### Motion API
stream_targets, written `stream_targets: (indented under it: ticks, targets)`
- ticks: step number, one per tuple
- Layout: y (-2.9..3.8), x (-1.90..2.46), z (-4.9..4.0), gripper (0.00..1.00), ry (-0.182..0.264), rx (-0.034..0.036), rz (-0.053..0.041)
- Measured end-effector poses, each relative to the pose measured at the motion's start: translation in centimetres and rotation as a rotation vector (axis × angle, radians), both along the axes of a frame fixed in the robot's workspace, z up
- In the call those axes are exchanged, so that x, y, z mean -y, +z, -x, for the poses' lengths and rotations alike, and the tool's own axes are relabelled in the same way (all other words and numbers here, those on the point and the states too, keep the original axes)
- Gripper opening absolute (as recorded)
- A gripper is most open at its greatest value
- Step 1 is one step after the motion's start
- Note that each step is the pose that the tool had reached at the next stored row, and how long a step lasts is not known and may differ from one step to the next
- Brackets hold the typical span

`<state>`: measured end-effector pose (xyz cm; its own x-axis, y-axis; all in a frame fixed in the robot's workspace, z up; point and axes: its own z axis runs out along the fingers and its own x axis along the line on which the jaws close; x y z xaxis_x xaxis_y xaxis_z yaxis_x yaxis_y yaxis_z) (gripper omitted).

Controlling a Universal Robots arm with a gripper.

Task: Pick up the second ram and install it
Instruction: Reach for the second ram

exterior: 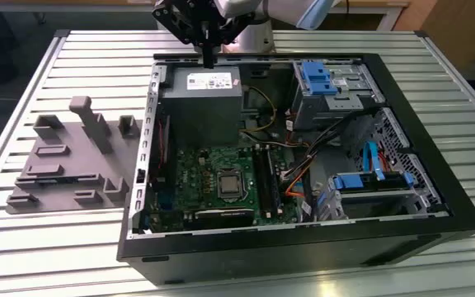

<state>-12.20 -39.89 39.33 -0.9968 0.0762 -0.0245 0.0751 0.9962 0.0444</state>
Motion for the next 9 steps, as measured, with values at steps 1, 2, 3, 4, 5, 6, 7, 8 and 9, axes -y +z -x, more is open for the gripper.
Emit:
stream_targets:
  ticks: [1, 2, 3, 4, 5, 6, 7, 8, 9]
  targets:
    - [0.0, 0.0, 0.0, 0.11, 0.0, 0.0, 0.0]
    - [0.0, 0.0, 0.0, 0.11, 0.0, 0.0, 0.0]
    - [0.0, 0.0, 0.0, 0.11, 0.0, 0.0, 0.0]
    - [0.0, 0.0, 0.0, 0.11, 0.0, 0.0, 0.0]
    - [0.0, 0.0, 0.0, 0.11, 0.0, -0.0001, 0.0]
    - [0.0, 0.0, 0.0, 0.11, 0.0, -0.0001, 0.0]
    - [0.0, 0.0, 0.0, 0.11, 0.0, -0.0002, 0.0]
    - [0.0, 0.0, 0.02, 0.11, 0.0, -0.0002, 0.0]
    - [0.0, -0.01, 0.04, 0.11, 0.0, -0.0002, 0.0]
